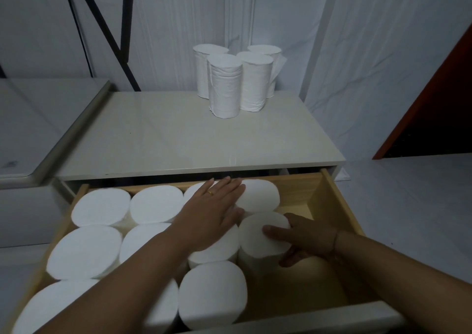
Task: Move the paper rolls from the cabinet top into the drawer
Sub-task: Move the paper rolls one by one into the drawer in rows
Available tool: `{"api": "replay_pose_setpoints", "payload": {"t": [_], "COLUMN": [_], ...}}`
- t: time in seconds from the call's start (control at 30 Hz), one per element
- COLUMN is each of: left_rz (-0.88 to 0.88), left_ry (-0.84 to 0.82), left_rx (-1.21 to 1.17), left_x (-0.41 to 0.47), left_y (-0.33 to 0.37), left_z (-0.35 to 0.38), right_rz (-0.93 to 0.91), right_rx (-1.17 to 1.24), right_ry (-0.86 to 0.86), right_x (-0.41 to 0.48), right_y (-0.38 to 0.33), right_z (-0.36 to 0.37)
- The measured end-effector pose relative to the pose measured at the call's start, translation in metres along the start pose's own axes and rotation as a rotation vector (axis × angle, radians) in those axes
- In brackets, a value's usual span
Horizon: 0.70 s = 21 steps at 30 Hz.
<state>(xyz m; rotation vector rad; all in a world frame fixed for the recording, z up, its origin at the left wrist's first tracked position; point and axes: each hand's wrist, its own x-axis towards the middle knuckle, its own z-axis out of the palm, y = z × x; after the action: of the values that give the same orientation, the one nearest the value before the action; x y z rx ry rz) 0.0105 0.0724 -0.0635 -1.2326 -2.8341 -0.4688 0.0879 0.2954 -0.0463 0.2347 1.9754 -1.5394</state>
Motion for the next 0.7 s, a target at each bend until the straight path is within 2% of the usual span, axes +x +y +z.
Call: {"api": "replay_pose_setpoints", "payload": {"t": [0.2, 0.27, 0.33, 0.37, 0.43, 0.5, 0.6, 0.7], "left_rz": [-0.002, -0.014, -0.039, -0.053, -0.064, -0.091, -0.197, -0.338], "left_ry": [0.026, 0.042, 0.101, 0.157, 0.299, 0.398, 0.405, 0.350], "left_rx": [-0.046, -0.071, -0.131, -0.160, -0.157, -0.098, -0.009, 0.082], "left_x": [0.000, 0.000, -0.001, -0.002, -0.004, -0.003, 0.002, 0.005], "left_y": [-0.002, -0.003, -0.003, -0.002, -0.002, -0.006, -0.017, -0.031], "left_z": [0.002, 0.002, 0.000, -0.002, -0.009, -0.016, -0.021, -0.022], "right_rz": [0.011, -0.025, -0.158, -0.214, -0.244, -0.311, -0.412, -0.471], "right_rx": [-0.140, -0.473, -0.827, -0.901, -0.851, -0.687, -0.424, -0.293], "right_ry": [0.012, -0.023, 0.081, 0.161, 0.329, 0.473, 0.553, 0.578], "right_x": [-0.004, -0.011, -0.016, -0.019, -0.023, -0.016, 0.014, 0.056], "right_y": [-0.002, -0.015, -0.039, -0.055, -0.083, -0.103, -0.118, -0.128], "right_z": [0.002, -0.004, -0.018, -0.025, -0.036, -0.045, -0.046, -0.041]}}
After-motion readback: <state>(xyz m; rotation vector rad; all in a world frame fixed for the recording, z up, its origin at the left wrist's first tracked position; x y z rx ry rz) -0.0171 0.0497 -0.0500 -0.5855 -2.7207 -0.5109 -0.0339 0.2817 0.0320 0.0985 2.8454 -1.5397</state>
